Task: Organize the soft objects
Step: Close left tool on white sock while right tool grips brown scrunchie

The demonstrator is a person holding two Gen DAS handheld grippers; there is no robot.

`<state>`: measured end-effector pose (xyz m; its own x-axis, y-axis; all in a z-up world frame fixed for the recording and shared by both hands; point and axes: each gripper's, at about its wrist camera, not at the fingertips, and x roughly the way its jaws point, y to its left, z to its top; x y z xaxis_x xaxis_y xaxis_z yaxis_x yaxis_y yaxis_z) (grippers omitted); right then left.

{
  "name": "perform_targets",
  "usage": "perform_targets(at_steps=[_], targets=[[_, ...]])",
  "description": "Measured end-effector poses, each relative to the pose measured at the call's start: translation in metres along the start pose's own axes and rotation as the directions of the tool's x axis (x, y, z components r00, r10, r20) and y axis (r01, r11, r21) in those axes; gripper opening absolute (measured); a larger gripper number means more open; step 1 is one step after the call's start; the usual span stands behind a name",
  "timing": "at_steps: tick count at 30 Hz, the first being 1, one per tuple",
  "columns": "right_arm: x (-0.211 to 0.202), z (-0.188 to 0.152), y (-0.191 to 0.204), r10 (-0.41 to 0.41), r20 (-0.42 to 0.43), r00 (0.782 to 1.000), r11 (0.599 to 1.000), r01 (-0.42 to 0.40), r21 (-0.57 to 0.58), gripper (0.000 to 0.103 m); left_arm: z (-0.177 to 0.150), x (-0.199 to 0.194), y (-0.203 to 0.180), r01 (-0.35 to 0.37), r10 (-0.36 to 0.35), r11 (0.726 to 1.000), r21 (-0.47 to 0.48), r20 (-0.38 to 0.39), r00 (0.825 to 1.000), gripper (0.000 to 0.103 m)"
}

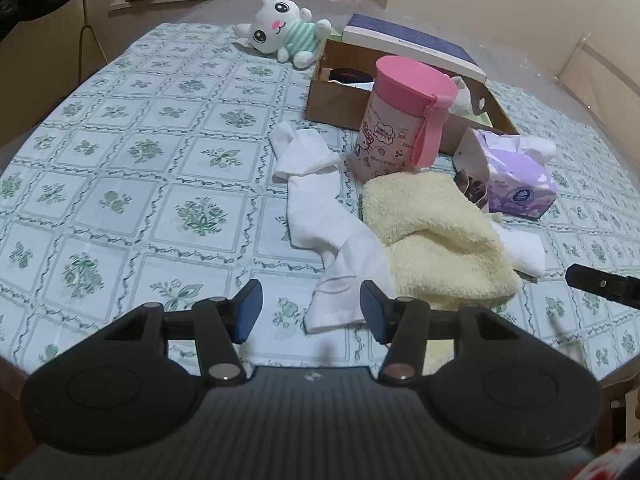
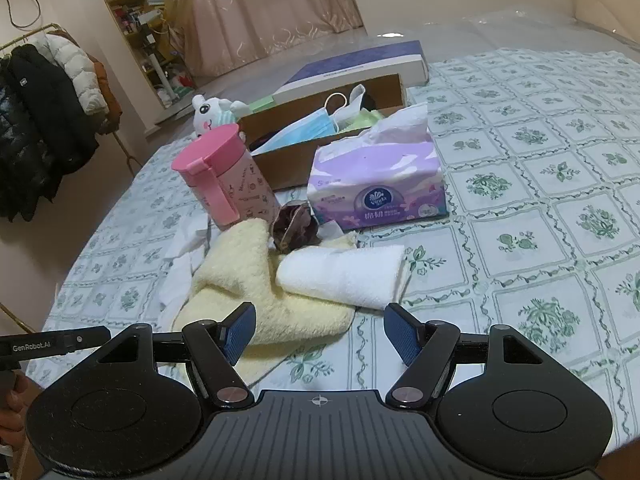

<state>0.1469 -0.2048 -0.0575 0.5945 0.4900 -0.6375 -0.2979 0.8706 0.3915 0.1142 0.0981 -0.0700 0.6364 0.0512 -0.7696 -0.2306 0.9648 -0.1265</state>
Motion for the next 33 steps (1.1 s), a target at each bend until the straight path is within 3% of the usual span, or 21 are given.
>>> perform_targets(at_steps=[15, 18, 31, 33], targets=[[0.052, 0.025, 0.007, 0.02, 0.035, 0.999, 0.999, -0.019, -0.031, 0.07, 0.026, 0.054, -0.001, -0.008, 0.008, 1.0, 0.003, 0.003, 1.0, 0.05], [0.067, 0.032, 0.01, 0.027, 0.048, 0.998, 0.999, -0.025, -0.04, 0.061, 0.031, 0.071, 0.0, -0.005, 0.005, 1.0, -0.014, -0.008, 1.0, 0.05], [0.122, 0.049, 0.006, 0.059, 0.056, 0.997, 0.998, -0.059, 0.002, 0.041, 0.051, 0.117, 0.005, -0.006, 0.005, 0.998, -0.065, -0.019, 1.0, 0.05], [0.128, 0.05, 0.006, 0.06, 0.052, 0.997, 0.998, -0.06, -0.001, 0.028, 0.051, 0.121, 0.005, -0.006, 0.004, 0.998, -0.067, -0.022, 1.0, 0.048]])
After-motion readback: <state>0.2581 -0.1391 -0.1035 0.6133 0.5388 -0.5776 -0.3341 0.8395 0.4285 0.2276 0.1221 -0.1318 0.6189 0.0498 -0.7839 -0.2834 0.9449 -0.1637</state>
